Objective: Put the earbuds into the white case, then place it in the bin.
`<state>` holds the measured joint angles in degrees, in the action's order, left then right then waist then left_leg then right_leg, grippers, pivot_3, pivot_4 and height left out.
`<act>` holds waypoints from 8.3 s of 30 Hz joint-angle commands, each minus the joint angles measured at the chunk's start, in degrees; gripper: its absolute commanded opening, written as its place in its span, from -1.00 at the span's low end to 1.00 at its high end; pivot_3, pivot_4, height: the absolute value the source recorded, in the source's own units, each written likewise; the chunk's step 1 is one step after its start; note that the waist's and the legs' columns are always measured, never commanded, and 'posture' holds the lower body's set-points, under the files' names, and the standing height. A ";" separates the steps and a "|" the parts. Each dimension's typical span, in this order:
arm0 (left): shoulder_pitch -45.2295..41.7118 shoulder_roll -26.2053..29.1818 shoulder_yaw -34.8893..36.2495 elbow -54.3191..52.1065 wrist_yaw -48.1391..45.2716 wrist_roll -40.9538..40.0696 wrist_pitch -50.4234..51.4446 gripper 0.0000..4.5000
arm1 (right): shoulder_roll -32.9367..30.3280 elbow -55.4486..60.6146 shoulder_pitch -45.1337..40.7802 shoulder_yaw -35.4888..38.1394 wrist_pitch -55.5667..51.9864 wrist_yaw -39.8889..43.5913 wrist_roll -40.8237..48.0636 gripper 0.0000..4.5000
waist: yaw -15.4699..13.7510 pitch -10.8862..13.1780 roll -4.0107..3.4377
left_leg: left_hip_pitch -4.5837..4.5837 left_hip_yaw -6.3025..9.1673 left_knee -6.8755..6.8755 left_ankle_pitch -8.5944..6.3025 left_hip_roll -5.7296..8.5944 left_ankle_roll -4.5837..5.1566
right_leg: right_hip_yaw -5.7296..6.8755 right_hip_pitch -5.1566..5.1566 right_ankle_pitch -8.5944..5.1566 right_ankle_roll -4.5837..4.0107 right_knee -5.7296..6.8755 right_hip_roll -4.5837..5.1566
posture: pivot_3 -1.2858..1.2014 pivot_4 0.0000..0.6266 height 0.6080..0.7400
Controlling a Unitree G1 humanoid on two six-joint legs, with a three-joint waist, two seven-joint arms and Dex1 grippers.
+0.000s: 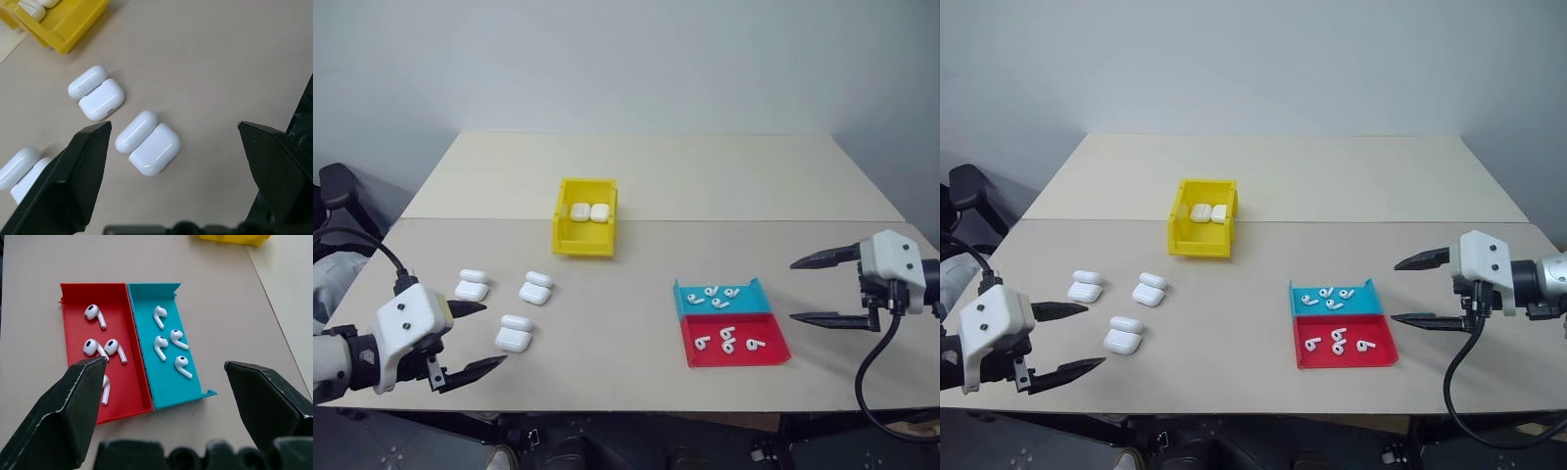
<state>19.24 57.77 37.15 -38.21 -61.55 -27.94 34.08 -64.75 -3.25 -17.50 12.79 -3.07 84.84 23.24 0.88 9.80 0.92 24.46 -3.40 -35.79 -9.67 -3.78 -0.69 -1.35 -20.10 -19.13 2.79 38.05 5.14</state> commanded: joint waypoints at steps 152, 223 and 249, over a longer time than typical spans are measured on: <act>-20.99 -33.06 -33.85 8.03 1.57 0.88 -32.81 0.21 | -2.43 24.20 -14.27 -35.13 -34.79 -9.30 -24.26 0.04 | -0.12 0.10 0.26 | 0.77 -0.21 -1.03 -0.15 -0.14 0.14 | -0.70 -0.95 0.10 0.19 0.96 -0.25 | 0.03 -0.52 1.00; -26.57 -29.19 -36.22 10.05 0.57 -10.73 -31.07 0.21 | 4.88 25.20 -13.93 -5.75 -42.24 -8.11 -6.16 -0.49 | -0.18 0.06 0.33 | 0.75 -0.22 -0.94 -0.15 -0.14 0.13 | -0.66 -0.89 0.10 0.19 0.87 -0.25 | 0.03 -0.52 1.00; -35.10 -25.61 -37.16 10.31 -4.25 -16.44 -22.01 0.21 | 41.87 23.68 -21.54 -6.44 -18.69 -13.26 23.15 -0.49 | -0.09 0.04 0.34 | 0.73 -0.14 -0.92 -0.15 -0.20 0.13 | -0.61 -0.79 0.15 0.25 0.79 -0.37 | 0.03 -0.52 1.00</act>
<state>-15.14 31.87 -0.04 -26.62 -65.86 -44.48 12.00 -23.31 19.60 -37.96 6.99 -24.40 71.03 46.62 0.79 9.84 1.26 25.19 -3.54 -36.71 -9.83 -3.99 -0.55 -1.96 -20.89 -18.98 3.04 38.85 4.77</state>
